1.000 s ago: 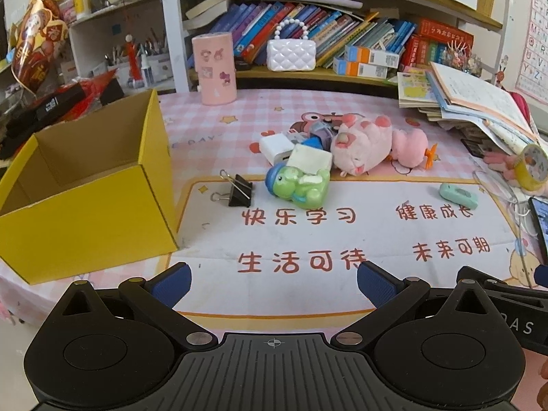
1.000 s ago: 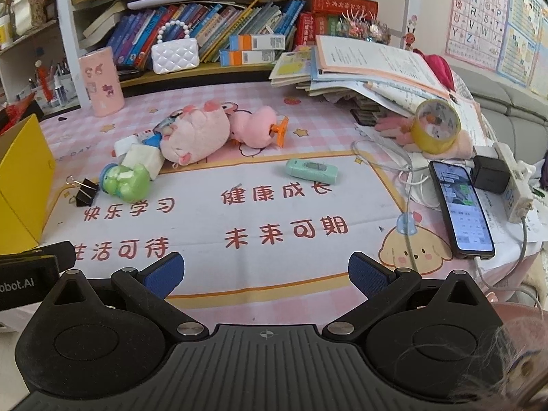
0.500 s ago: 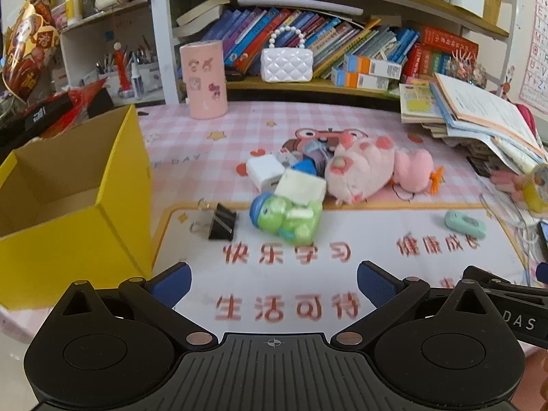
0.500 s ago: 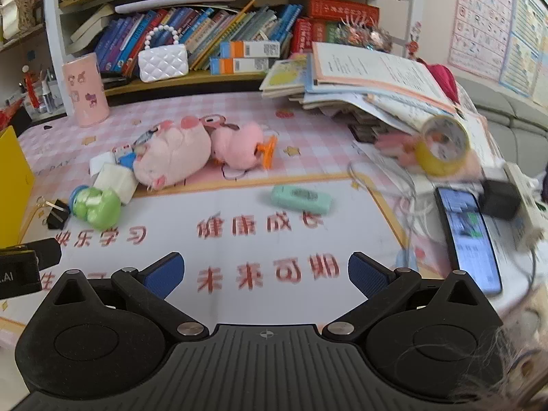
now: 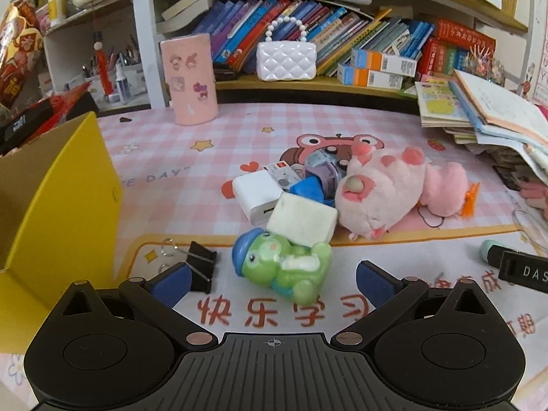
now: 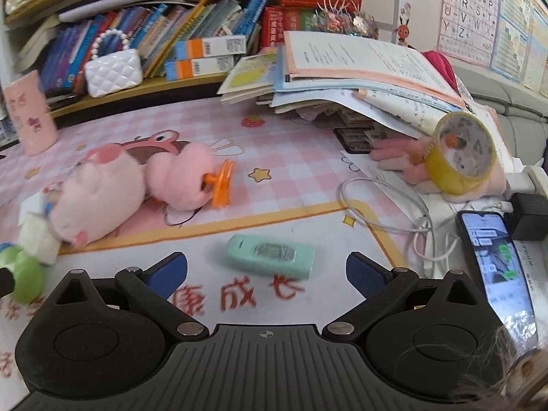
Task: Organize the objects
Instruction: 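Grasp the green toy figure with the left tool while the right tool grasps the mint eraser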
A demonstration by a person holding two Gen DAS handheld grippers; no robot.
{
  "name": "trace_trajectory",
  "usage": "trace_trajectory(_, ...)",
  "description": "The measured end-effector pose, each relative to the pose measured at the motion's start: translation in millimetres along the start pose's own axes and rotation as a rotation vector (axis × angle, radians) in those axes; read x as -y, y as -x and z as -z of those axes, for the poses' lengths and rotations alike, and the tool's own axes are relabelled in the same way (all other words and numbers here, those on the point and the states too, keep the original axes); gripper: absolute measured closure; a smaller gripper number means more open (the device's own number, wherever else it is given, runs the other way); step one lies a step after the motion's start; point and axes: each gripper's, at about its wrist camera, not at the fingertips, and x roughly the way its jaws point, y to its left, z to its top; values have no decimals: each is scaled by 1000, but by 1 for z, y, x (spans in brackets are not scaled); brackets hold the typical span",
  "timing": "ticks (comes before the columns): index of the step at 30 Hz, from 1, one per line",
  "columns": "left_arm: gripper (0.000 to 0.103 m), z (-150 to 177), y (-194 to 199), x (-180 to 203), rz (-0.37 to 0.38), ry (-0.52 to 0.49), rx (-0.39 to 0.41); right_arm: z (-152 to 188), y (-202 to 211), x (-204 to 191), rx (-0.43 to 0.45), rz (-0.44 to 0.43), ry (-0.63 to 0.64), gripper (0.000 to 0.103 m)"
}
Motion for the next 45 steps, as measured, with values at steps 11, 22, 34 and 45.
trace_trajectory(11,8,-6,-38,7,-27,-96,-26,-3,-39,-2,-54,30,-28,23)
trace_trajectory(22,30,-3,-38,11,-4,-102,-2,2,-25,-1,21,-16,21,36)
trace_trajectory(34,30,17,69,-10,34,23,67,16,60,-21,70,-221,75,36)
trace_trajectory(45,30,74,164,-102,-87,221,92,55,164,-94,51,-501,213,36)
